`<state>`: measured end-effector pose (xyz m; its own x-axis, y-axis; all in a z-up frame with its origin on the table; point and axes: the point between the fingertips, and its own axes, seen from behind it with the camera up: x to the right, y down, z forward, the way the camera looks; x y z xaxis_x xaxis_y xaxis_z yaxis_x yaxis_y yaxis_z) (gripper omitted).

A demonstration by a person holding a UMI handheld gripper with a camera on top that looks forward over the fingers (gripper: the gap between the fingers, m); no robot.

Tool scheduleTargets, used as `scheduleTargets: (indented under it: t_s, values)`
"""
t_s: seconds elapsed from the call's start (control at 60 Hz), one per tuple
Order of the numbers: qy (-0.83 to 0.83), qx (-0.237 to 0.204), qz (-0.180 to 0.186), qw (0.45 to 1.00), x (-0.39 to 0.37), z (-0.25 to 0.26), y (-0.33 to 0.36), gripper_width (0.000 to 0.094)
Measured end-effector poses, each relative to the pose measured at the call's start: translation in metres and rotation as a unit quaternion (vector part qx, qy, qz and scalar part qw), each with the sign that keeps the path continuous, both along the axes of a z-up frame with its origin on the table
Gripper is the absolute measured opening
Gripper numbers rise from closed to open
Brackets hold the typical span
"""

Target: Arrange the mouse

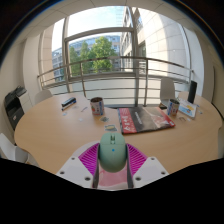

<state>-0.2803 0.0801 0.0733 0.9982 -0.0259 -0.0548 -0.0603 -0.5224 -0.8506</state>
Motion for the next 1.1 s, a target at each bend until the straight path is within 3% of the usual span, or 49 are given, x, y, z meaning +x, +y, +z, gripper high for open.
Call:
scheduleTargets:
  t_s: [0.1, 0.117, 0.25, 0.367, 0.4, 0.467, 0.767, 1.1]
  values:
    - [0.000, -0.053, 0.009, 0.999, -0.017, -0.038, -0.004, 0.0392]
    - [0.000, -0.053, 0.010, 0.999, -0.028, -0.063, -0.009, 0.0399]
    - [-0.021, -0.068, 0.014, 0.997, -0.034, -0.081, -0.012, 0.0513]
    - [-0.038, -0.055, 0.013, 0.998, -0.039, -0.059, -0.024, 0.0863]
    - [-0.043, -0.052, 0.013, 0.998, -0.037, -0.046, -0.027, 0.0826]
    - [-0.056, -0.038, 0.011, 0.998, -0.038, -0.018, -0.041, 0.0860]
    - [-0.065, -0.004, 0.006, 0.998, -0.060, 0.088, -0.143, 0.0848]
    - [-0.057, 0.016, 0.009, 0.998, -0.083, 0.126, -0.255, 0.0849]
